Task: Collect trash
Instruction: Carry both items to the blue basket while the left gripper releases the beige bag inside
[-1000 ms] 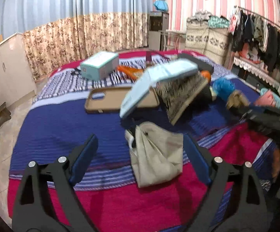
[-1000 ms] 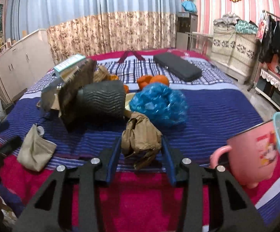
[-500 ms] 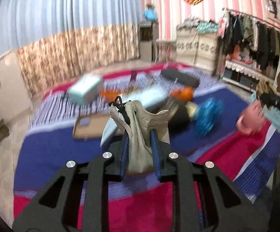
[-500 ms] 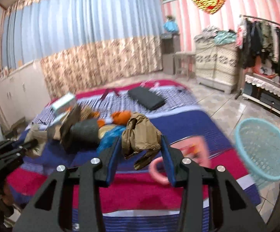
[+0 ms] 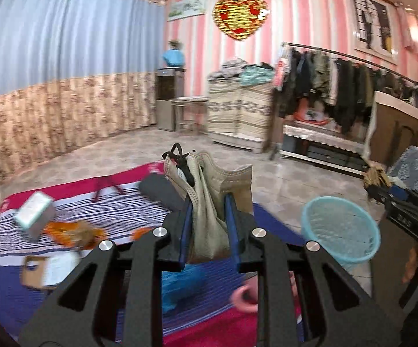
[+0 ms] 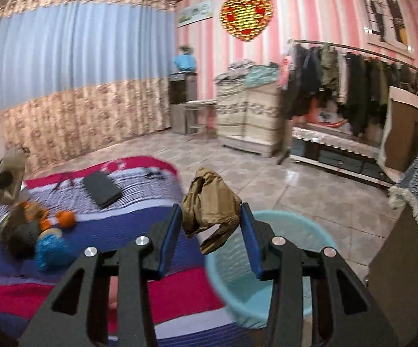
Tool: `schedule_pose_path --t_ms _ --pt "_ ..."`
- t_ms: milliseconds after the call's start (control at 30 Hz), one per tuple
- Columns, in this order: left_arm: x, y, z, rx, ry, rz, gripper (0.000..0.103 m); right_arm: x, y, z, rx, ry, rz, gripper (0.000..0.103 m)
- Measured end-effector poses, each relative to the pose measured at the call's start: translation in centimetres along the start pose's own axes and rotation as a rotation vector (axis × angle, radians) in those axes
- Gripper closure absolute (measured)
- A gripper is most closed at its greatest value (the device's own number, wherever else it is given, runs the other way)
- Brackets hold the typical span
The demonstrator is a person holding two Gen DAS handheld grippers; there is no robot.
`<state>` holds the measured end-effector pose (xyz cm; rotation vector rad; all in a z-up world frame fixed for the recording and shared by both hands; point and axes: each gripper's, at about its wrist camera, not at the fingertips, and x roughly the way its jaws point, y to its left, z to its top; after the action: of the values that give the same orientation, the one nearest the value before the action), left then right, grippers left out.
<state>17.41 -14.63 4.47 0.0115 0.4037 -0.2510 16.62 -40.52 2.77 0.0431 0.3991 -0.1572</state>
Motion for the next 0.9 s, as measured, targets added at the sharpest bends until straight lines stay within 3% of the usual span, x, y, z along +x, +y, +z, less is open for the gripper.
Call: schedule_pose_path --t_ms 200,533,800,900 --pt "3.9 -6.6 -0.1 0.060 0.029 -0.080 0.082 2.2 -6.2 -1.3 0.089 0.001 -0.104 0.061" --pt "11.2 -16.9 -1.7 0.088 0.136 -0.225 0.082 3.5 -11.2 -3.7 0.170 0.015 -0.197 0.061" --pt "16.1 -22.5 -3.1 0.158 0.181 -0.238 0.081 5.2 -13.8 -4.9 0.237 0.035 -0.223 0.061" --pt "18.0 -23.9 -3.5 0.167 0.215 -0.245 0.074 5.3 -14.3 -5.1 0.240 0.043 -0.234 0.062"
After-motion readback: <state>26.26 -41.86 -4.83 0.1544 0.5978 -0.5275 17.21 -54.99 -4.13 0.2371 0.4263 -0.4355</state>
